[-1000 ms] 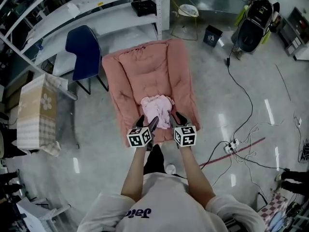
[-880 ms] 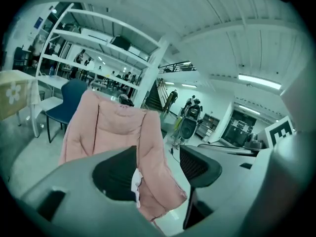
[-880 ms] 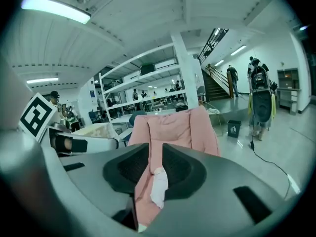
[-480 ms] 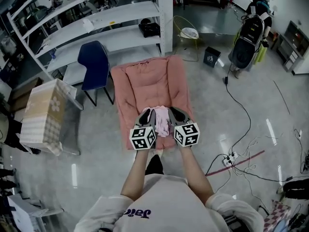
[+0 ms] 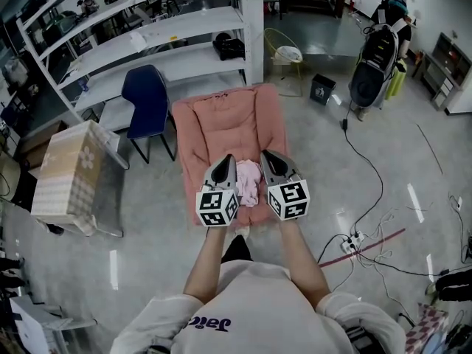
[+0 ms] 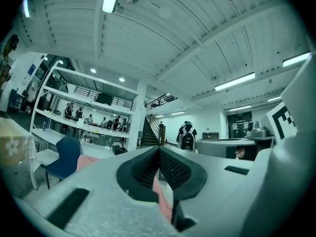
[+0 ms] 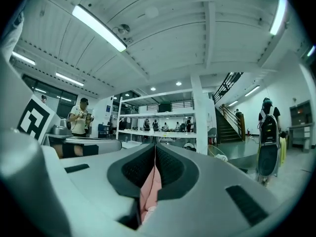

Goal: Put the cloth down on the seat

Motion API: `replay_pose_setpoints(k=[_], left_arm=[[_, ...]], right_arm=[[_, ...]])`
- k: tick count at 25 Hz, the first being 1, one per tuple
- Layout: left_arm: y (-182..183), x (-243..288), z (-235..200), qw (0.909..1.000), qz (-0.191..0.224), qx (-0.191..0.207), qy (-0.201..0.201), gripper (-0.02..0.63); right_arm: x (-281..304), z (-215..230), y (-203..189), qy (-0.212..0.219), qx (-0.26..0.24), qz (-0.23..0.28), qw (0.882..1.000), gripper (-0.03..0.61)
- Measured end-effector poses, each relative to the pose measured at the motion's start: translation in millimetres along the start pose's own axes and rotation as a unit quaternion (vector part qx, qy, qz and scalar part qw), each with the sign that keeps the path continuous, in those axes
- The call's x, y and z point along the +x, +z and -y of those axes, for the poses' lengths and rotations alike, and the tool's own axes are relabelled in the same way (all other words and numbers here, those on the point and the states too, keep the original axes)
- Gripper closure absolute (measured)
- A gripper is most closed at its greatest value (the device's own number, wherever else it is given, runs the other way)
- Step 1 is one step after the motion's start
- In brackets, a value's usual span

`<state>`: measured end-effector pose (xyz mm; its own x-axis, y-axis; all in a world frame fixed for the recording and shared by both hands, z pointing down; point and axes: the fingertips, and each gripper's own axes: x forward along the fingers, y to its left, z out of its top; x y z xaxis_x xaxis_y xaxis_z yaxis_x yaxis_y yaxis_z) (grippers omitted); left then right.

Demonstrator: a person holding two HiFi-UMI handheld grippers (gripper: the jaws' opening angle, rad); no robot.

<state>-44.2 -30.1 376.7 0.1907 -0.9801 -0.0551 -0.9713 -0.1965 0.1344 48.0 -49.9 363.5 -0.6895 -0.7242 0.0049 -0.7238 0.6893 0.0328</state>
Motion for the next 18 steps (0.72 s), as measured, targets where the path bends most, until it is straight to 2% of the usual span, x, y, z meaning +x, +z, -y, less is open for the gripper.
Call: replay_pose_setpoints(k=[7,18], left_arm=[[7.4,-8.3,6.3,0.9997,0.019,-0.003,-0.015,0.598],[-9.5,2.3,-10.9,0.9999,0.013,0.000,-0.009,0.598]], right_arm=[[-4.8,-9.1,1.2,0.002,-0.002,0.006,1.000,0.561],[12.0,-1.5,-19.2,-0.006,0.011,0.001,1.000,0.561]])
